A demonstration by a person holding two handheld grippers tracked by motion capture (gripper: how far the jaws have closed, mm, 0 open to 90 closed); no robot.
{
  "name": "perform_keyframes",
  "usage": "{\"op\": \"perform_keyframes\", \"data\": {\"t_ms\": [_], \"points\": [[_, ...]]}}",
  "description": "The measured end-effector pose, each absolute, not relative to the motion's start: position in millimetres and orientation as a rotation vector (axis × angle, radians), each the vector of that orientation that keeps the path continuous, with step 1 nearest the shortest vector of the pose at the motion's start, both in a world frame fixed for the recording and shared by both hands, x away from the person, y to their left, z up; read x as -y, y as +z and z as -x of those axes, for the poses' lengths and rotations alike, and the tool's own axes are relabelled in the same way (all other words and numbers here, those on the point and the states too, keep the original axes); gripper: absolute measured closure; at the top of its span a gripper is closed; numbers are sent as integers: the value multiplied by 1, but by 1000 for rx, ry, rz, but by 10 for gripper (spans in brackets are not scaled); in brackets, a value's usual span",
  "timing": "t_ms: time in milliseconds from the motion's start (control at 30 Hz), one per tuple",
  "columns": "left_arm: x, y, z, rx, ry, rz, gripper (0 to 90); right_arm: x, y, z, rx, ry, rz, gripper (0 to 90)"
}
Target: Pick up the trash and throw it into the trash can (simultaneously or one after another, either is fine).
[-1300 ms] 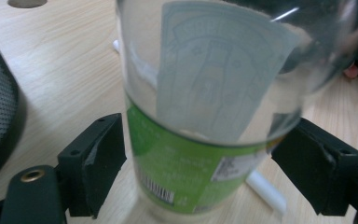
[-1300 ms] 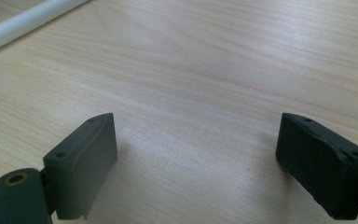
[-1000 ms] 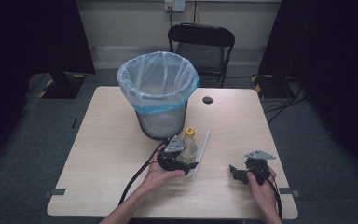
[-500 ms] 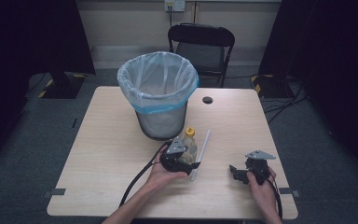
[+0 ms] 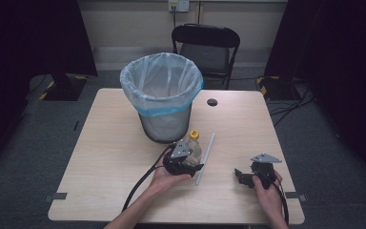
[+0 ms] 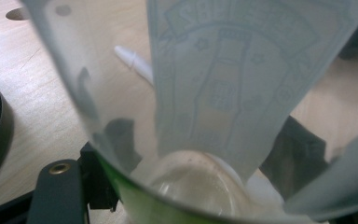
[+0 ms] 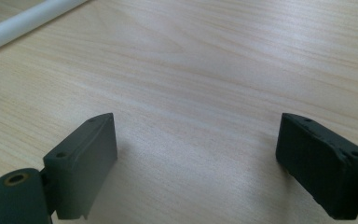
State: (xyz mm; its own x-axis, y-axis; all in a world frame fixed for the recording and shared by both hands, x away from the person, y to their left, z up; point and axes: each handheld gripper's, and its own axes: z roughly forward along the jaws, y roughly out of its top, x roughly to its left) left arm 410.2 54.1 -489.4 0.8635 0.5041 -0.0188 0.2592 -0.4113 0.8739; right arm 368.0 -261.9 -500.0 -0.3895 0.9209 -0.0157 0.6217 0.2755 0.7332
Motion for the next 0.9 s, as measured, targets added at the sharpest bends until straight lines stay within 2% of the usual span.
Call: {"op": "perform_keyframes", "data": {"t_ms": [433,900], "points": [[-60,-486,-413,-598,279,-1992,280,262,-500,-368,-2111,908,-1387,116],[-64,-459,-397,-557,245,-1954,280,262,-500,-368,-2111,908,-1387,116]]}}
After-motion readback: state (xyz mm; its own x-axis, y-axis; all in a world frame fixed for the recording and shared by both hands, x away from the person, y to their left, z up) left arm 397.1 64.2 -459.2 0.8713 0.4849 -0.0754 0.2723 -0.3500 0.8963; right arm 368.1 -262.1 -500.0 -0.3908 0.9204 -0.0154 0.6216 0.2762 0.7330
